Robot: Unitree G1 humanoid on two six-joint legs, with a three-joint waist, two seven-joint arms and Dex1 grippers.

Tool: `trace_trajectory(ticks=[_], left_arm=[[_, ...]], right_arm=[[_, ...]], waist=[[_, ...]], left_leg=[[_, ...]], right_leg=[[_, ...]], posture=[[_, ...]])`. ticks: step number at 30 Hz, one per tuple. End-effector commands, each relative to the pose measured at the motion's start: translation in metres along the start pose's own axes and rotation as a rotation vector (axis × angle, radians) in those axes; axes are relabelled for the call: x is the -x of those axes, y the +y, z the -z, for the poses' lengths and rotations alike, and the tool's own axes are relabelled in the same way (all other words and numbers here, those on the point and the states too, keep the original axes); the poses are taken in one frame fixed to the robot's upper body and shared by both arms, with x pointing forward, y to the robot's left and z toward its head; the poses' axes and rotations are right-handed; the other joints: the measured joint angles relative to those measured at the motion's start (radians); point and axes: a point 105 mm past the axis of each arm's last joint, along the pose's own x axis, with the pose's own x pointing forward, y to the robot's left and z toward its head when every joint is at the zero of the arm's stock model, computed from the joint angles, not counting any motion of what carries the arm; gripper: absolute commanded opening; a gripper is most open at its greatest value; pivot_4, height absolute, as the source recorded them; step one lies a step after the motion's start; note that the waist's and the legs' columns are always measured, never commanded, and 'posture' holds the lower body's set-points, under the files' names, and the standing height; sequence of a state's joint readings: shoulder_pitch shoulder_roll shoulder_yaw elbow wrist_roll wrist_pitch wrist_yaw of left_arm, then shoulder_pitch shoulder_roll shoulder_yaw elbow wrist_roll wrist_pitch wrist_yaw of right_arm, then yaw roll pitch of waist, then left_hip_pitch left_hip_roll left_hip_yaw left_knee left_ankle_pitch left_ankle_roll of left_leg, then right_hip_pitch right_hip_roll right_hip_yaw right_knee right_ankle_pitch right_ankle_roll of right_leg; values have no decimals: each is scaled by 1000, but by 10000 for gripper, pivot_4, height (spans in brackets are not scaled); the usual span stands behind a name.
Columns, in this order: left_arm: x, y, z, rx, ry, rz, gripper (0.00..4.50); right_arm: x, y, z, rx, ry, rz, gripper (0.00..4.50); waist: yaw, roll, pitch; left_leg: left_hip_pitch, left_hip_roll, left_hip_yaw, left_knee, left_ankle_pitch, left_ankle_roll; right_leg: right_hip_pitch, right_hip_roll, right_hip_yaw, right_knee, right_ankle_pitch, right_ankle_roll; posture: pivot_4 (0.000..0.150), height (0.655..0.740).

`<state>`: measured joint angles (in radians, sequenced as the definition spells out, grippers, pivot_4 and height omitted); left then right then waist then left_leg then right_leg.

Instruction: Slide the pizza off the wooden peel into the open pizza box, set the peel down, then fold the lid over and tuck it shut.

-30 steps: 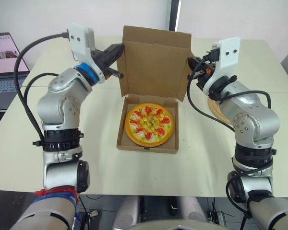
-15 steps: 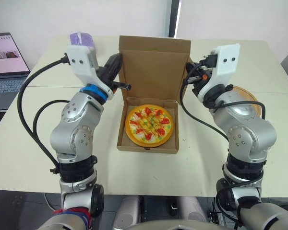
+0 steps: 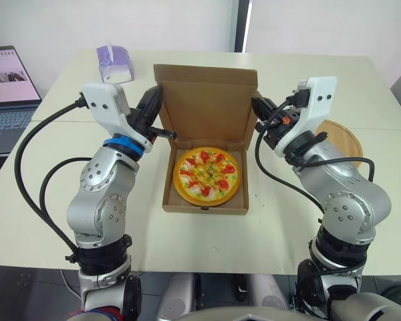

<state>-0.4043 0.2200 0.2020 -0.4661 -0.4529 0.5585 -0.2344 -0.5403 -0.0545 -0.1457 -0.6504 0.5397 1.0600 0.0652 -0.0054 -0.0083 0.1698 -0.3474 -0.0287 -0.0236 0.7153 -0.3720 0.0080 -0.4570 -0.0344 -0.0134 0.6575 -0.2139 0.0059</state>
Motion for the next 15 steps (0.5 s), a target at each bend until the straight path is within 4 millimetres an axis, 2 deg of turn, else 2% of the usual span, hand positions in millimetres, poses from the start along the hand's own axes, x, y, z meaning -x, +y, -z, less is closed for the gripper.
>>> trace_trajectory(ticks=[1, 7, 15], left_arm=[[-2, -36, -10, -9, -48, 172, 480], [1, -40, -8, -15, -45, 196, 480], [16, -43, -1, 16, -27, 218, 480]], right_arm=[[1, 39, -1, -112, -1, -201, 0], [7, 38, 8, -142, 39, -209, 0], [13, 37, 20, -151, 86, -226, 0]], waist=[[0, 0, 0], [0, 0, 0], [0, 0, -1]], left_leg=[[0, 0, 0, 0, 0, 0], [0, 0, 0, 0, 0, 0], [1, 0, 0, -1, 0, 0]], right_leg=[[0, 0, 0, 0, 0, 0], [0, 0, 0, 0, 0, 0], [1, 0, 0, 0, 0, 0]], posture=[[1500, 7251], [1500, 7251], [1500, 7251]])
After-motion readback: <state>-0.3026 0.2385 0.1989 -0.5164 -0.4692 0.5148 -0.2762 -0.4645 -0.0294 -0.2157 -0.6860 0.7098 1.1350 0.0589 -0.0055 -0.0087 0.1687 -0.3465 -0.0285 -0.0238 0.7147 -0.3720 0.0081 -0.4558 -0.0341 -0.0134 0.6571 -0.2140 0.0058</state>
